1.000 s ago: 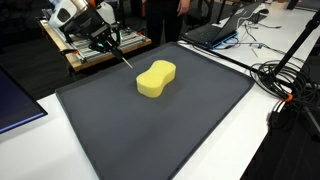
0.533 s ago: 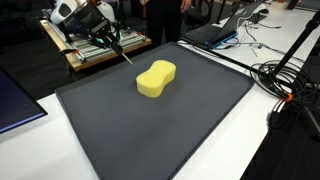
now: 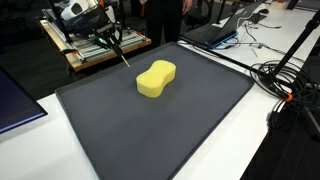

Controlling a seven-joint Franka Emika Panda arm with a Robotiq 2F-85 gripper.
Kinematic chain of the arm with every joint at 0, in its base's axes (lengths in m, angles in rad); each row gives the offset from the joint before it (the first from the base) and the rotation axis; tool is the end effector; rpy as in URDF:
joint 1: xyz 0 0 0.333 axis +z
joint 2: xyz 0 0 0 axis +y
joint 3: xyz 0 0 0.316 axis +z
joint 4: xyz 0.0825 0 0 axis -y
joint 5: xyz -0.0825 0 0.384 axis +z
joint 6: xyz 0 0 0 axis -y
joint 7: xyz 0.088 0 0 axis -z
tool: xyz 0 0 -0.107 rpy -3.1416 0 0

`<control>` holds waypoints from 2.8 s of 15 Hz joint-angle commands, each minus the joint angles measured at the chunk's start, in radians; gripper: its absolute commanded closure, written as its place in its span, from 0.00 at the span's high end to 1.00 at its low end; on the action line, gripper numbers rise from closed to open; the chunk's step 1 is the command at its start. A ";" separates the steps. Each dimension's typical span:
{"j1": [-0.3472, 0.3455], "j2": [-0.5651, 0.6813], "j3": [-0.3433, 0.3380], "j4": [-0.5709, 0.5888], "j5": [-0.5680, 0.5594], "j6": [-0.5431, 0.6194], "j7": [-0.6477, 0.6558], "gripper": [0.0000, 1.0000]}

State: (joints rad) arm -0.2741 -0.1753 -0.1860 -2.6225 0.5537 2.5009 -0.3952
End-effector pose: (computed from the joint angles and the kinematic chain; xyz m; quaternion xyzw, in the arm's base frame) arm 0.3828 -0.1915 0.3121 -0.9516 0.2449 -0.0953 0.1592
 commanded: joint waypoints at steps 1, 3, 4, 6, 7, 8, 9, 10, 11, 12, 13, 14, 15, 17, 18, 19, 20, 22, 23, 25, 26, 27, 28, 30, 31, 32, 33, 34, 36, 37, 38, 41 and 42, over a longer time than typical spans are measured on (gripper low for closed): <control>0.055 -0.210 0.014 -0.213 -0.098 0.130 0.090 0.03; 0.020 -0.172 0.115 -0.141 -0.120 0.124 0.124 0.03; 0.022 -0.207 0.154 -0.166 -0.142 0.137 0.159 0.03; 0.022 -0.246 0.257 -0.152 -0.162 0.121 0.218 0.03; 0.019 -0.249 0.318 -0.142 -0.184 0.117 0.256 0.03; 0.016 -0.261 0.373 -0.135 -0.199 0.102 0.291 0.03; 0.007 -0.270 0.436 -0.129 -0.227 0.086 0.337 0.03; 0.000 -0.285 0.498 -0.126 -0.252 0.070 0.386 0.03; 0.003 -0.299 0.559 -0.124 -0.268 0.072 0.427 0.03; 0.007 -0.313 0.616 -0.122 -0.279 0.077 0.462 0.03; 0.009 -0.324 0.674 -0.122 -0.289 0.094 0.492 0.03; 0.008 -0.334 0.728 -0.121 -0.301 0.097 0.518 0.03; 0.000 -0.347 0.786 -0.122 -0.314 0.105 0.556 0.03; 0.126 -0.289 0.647 -0.124 -0.388 0.118 0.594 0.12; 0.029 -0.326 0.792 -0.121 -0.285 0.100 0.534 0.12; 0.028 -0.334 0.811 -0.122 -0.286 0.095 0.542 0.12; 0.028 -0.339 0.816 -0.123 -0.287 0.092 0.542 0.12; 0.025 -0.341 0.814 -0.124 -0.288 0.090 0.542 0.12; 0.024 -0.341 0.814 -0.124 -0.289 0.090 0.542 0.03; 0.126 -0.289 0.712 -0.086 -0.423 0.067 0.637 0.03; 0.134 -0.284 0.702 -0.068 -0.468 0.052 0.671 0.03; 0.149 -0.273 0.682 -0.048 -0.501 0.035 0.693 0.03; 0.165 -0.261 0.662 -0.029 -0.529 0.019 0.711 0.03; 0.199 -0.232 0.612 0.011 -0.555 -0.016 0.714 0.03; 0.213 -0.214 0.586 0.031 -0.559 -0.029 0.706 0.03; 0.223 -0.197 0.562 0.049 -0.563 -0.041 0.701 0.03; 0.228 -0.181 0.543 0.064 -0.569 -0.046 0.701 0.03; 0.225 -0.160 0.527 0.081 -0.583 -0.048 0.707 0.03; 0.217 -0.116 0.497 0.107 -0.611 -0.046 0.716 0.03; 0.207 -0.092 0.489 0.119 -0.638 -0.040 0.732 0.03; 0.206 -0.067 0.475 0.131 -0.655 -0.039 0.740 0.03; 0.218 0.003 0.431 0.164 -0.682 -0.009 0.759 0.03; 0.220 0.029 0.420 0.178 -0.691 0.001 0.769 0.03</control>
State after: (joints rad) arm -0.0726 -0.2290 0.2732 -2.5011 -0.0941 2.4820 0.3269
